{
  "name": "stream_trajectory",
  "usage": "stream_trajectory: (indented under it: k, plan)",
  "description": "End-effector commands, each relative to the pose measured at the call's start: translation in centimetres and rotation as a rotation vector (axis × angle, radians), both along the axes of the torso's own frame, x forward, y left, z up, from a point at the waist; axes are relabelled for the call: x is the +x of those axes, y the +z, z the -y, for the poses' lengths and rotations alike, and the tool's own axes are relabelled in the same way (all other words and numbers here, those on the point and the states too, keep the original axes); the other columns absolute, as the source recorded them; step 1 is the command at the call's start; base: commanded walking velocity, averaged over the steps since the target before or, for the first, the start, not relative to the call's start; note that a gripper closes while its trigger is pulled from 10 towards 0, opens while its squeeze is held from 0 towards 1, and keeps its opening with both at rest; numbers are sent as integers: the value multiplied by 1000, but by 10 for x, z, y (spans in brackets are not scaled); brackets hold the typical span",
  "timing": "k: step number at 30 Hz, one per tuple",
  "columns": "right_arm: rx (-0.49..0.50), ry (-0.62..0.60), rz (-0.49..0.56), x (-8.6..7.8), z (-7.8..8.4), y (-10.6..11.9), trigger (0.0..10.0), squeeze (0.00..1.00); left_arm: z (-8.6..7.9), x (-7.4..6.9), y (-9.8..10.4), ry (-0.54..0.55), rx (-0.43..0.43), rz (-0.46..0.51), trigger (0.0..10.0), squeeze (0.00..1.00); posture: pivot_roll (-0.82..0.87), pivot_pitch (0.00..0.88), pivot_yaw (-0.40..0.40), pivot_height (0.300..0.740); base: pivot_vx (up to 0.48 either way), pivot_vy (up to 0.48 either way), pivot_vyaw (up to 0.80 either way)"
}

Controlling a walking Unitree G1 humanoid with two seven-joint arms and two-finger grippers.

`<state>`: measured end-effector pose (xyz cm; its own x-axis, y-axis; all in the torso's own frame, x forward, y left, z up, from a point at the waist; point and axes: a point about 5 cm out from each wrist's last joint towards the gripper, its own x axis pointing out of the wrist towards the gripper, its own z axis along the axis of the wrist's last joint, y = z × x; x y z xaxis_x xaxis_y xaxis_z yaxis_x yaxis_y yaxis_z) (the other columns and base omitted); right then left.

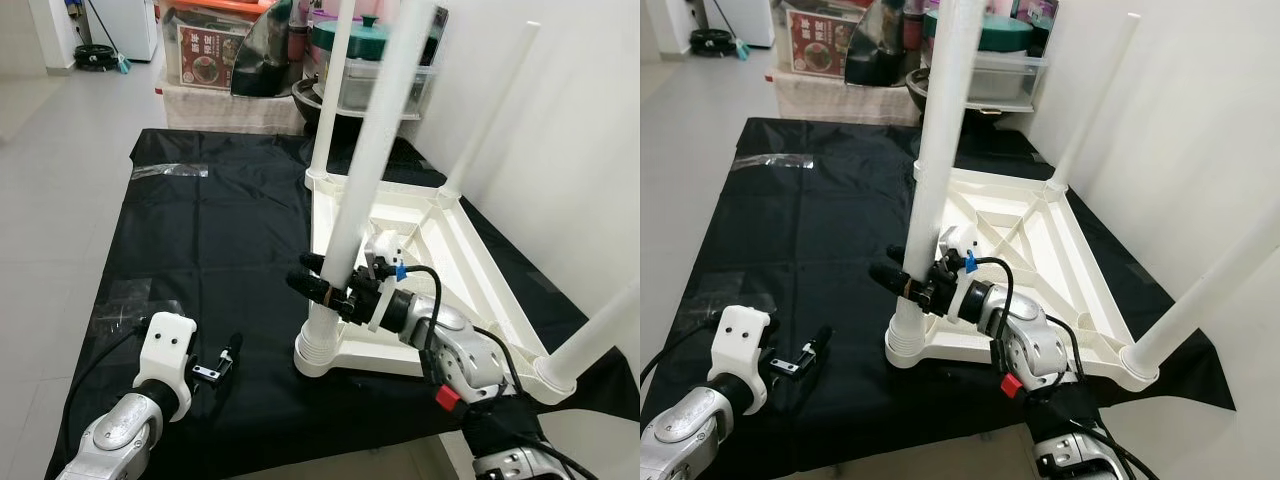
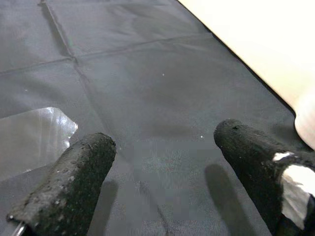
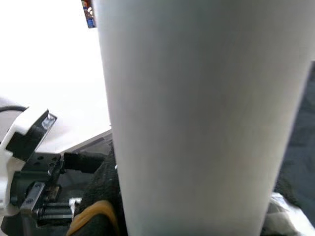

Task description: Building children table

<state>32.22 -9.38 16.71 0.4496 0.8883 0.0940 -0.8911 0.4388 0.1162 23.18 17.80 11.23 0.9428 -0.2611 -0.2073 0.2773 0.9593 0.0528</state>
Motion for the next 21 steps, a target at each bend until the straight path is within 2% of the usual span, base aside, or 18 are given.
stream_trajectory:
  k: [1, 8, 12, 21]
  plan:
    - [-2, 19, -12, 1, -1, -5, 0, 0, -2, -4, -3, 7, 19, -10, 10000, 0, 126, 0, -157, 740, 0, 0, 0]
    - [8, 75, -1, 3, 3, -1, 0, 0, -2, -4, -4, 6, 21, -15, 10000, 0, 126, 0, -157, 740, 0, 0, 0]
    - [-9, 154, 42, 5, 7, 3, 0, 0, -1, -3, -6, 0, 24, -20, 10000, 0, 124, 0, -156, 740, 0, 0, 0]
    - [1, 255, 96, 1, 6, 7, 0, 0, -1, -4, -7, -8, 34, -25, 10000, 0, 136, 0, -155, 740, 0, 0, 0]
